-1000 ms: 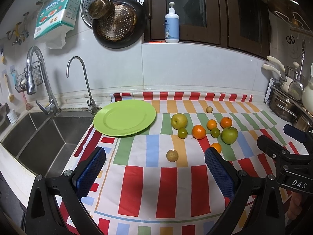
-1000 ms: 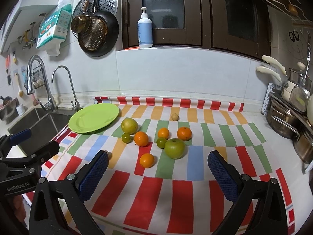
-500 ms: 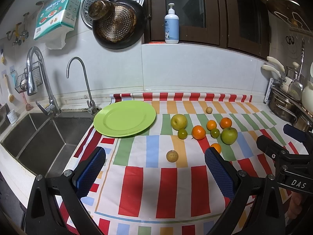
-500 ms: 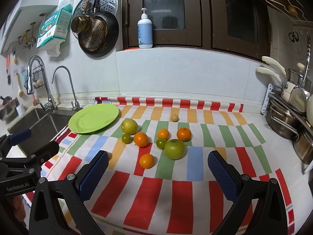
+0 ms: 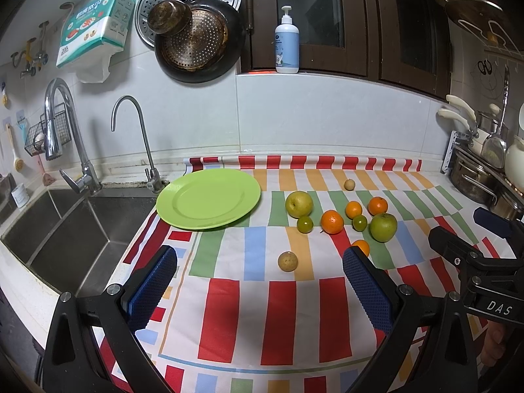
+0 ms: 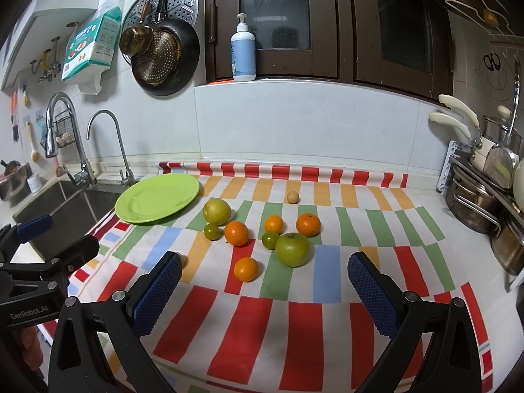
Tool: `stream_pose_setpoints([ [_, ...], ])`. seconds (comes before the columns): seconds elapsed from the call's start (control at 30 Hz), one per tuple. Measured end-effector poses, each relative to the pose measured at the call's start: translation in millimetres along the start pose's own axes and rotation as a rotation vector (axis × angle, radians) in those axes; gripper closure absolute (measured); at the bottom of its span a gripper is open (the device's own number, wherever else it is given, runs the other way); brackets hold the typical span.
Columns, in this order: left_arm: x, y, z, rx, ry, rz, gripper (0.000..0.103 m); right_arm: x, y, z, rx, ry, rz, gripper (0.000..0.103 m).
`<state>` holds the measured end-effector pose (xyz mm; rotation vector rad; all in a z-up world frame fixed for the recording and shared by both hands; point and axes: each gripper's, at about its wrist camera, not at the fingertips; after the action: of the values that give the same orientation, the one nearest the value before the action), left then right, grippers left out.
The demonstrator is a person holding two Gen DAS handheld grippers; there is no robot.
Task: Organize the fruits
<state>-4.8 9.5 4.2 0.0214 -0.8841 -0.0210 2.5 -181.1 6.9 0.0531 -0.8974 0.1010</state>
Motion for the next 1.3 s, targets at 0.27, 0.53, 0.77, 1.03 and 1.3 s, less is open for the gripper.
stream_pose_setpoints([
  [0.27,0.6,-1.7,-0.2,-0.003,0.005,0.003,0.000,-0.6,0.6,-0.4,0.002,0.000,0.001,0.001],
  [0.53,0.7,-3.0,-7.7,-0.020,0.029,0.002,0.000,-1.1,1.2,-4.5,0.015,0.018,0.005,0.001],
  [0.77,-1.7,-3.1,-26.5,-0.009,0.069,-0.008,0.000,1.2,2.4,-21.4,0.034,0.062,0.021,0.001],
  [1.03,-4.6,-6.2,-57.6,-0.057,0.117,-0.079,0.010,3.2,8.5,-55.1,0.059,0.105,0.074,0.001],
  [1.3,-5.0,-13.1,-100.7,-0.127,0.199,-0.118,0.032,-2.3,8.2,-98.0,0.100,0.203,0.080,0.023],
])
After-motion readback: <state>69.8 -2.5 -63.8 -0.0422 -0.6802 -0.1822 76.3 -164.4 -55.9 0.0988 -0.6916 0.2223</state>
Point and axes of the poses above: each gripper's, at about its wrist camera, not at the fingertips, and z roughly against the way its jaws point, y to its left, x to its top, and after that the axes turned 7 degrees about y, right-handed
